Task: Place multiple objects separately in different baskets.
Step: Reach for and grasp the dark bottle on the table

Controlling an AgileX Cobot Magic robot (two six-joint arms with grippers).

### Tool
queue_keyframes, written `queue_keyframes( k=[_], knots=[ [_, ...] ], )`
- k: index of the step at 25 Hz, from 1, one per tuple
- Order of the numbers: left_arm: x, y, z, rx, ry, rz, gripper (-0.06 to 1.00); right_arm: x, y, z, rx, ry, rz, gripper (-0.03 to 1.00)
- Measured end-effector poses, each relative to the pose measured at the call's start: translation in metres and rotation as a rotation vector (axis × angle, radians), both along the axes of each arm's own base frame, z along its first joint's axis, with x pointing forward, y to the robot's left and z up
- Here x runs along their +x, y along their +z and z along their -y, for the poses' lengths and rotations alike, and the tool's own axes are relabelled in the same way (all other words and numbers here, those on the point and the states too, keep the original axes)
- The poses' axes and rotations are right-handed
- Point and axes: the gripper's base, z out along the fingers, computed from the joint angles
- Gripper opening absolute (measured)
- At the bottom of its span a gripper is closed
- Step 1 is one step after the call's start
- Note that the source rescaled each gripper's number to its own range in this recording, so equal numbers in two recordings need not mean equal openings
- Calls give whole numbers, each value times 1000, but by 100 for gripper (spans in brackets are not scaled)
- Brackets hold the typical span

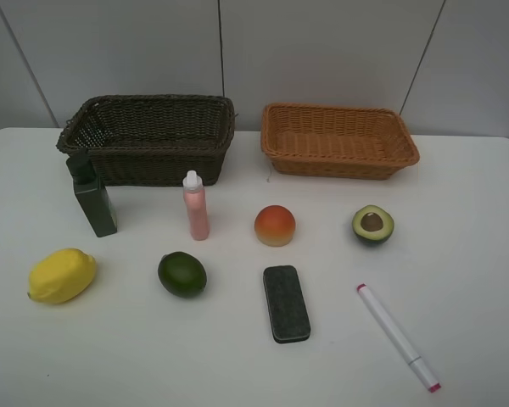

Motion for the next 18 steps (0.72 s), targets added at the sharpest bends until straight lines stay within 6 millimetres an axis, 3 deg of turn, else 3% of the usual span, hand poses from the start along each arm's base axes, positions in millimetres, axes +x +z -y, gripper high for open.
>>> queue_keyframes(
  k=[13,18],
  knots=[
    [1,2,-3,25,23,14,92,0,0,0,-1,-1,0,99],
    [34,5,-6,70,109,-151,92,0,0,0,-1,-1,0,99]
  ],
)
